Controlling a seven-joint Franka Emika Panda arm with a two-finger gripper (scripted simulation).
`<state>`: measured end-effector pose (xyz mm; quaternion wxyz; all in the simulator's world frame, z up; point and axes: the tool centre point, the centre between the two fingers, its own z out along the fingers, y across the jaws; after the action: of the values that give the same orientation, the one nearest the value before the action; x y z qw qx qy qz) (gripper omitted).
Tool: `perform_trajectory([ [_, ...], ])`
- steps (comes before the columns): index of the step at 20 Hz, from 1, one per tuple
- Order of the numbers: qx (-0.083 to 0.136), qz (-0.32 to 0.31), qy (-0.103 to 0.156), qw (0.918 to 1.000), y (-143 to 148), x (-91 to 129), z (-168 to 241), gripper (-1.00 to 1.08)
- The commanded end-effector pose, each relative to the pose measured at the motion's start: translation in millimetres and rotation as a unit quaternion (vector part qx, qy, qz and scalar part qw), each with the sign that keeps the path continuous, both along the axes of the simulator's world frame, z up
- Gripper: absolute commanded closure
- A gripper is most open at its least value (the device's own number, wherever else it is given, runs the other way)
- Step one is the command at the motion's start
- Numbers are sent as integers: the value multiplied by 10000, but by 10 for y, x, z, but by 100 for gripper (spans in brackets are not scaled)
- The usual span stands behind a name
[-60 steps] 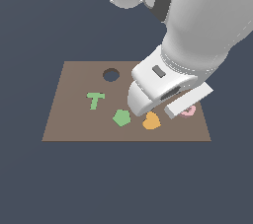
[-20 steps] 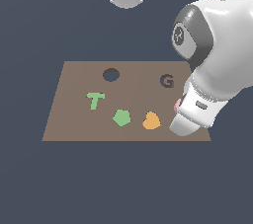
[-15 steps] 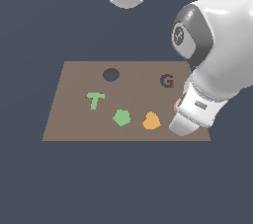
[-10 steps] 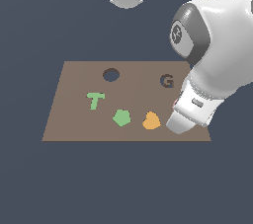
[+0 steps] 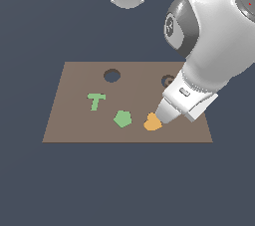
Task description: Insert a designated object into the corresponding slot on a board.
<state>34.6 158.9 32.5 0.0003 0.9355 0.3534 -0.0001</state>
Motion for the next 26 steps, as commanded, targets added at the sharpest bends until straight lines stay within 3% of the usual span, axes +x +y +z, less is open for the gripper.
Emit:
perform_trajectory([
  [1, 1, -367, -3, 9993, -47, -68, 9, 108],
  [5, 0, -1059, -3, 9944, -122, -207, 22, 108],
  [8, 0, -1648, -4, 9863, -168, -335, 33, 108],
  [17, 0, -3124, -3, 9500, -206, -679, 60, 108],
  [26, -1, -3945, -1, 9189, -168, -877, 75, 108],
])
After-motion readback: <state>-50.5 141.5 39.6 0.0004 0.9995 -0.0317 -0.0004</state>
